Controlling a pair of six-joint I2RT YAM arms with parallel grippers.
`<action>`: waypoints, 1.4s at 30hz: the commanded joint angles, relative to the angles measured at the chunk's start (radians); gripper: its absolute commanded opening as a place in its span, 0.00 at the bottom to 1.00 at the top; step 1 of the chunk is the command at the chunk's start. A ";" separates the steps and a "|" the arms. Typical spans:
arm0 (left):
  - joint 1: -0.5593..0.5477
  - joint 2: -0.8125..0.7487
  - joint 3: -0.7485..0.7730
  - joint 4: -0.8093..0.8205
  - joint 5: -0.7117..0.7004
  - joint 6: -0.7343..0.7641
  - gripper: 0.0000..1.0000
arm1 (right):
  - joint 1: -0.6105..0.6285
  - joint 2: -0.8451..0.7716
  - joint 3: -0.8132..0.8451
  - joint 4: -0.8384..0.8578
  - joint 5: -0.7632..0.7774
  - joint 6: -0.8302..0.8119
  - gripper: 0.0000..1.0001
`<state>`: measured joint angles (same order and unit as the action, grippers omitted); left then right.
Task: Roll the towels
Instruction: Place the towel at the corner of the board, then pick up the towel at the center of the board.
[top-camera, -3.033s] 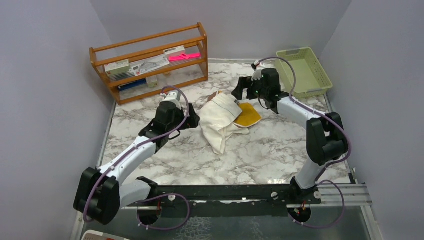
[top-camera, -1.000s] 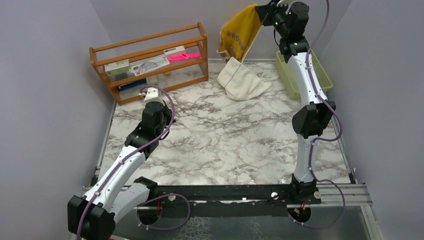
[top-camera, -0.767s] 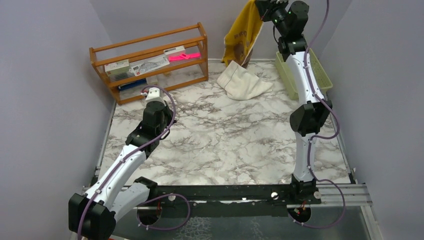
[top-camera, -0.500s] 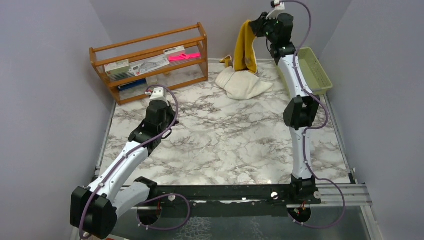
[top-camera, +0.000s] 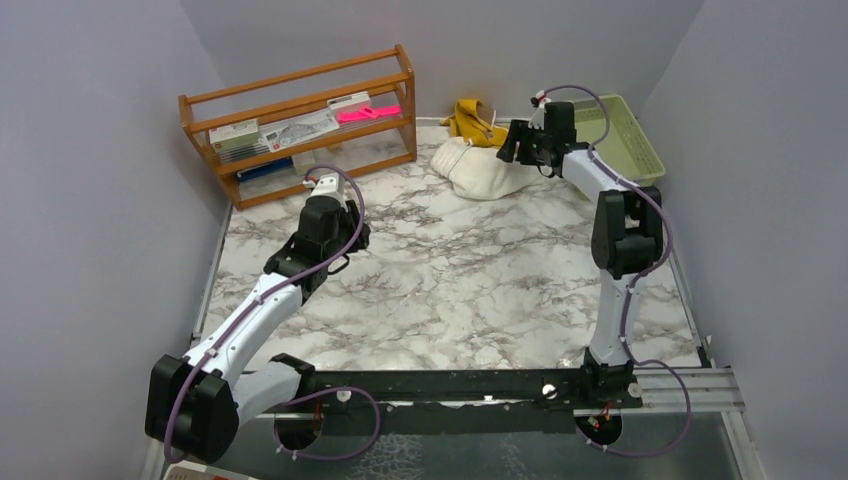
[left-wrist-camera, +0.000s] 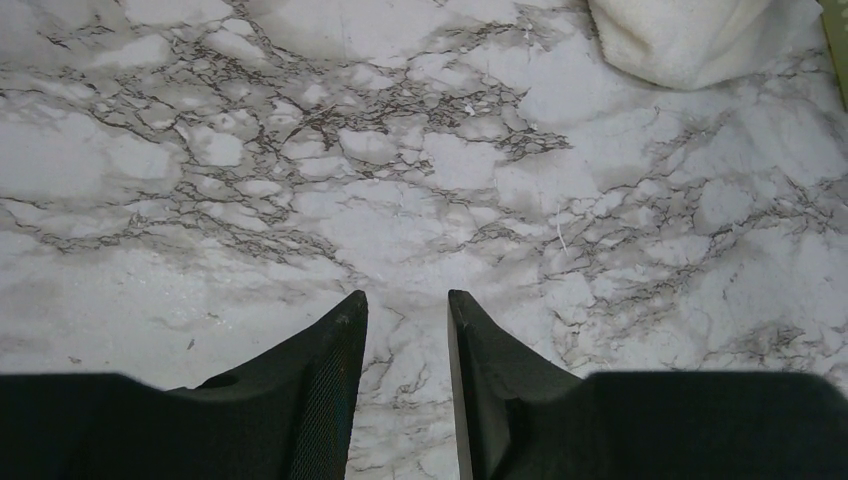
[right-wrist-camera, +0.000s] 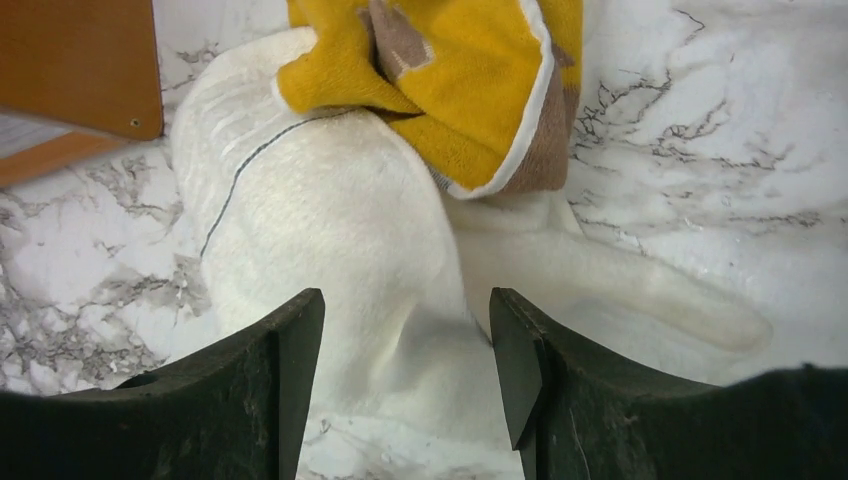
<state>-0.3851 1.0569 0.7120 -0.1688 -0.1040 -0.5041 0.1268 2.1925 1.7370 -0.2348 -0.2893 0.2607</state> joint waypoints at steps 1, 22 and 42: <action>0.005 0.001 0.031 0.026 0.052 -0.004 0.39 | 0.000 -0.108 -0.127 0.136 0.059 0.005 0.62; 0.006 -0.084 0.043 -0.042 0.042 0.018 0.39 | 0.027 -0.174 -0.238 0.180 -0.042 -0.030 0.01; 0.008 -0.271 0.285 -0.241 -0.196 0.154 0.46 | 0.515 -0.680 -0.122 0.016 -0.109 -0.093 0.01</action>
<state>-0.3851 0.8326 0.9382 -0.3485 -0.2031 -0.3958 0.5930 1.5780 1.6238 -0.1925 -0.3534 0.1738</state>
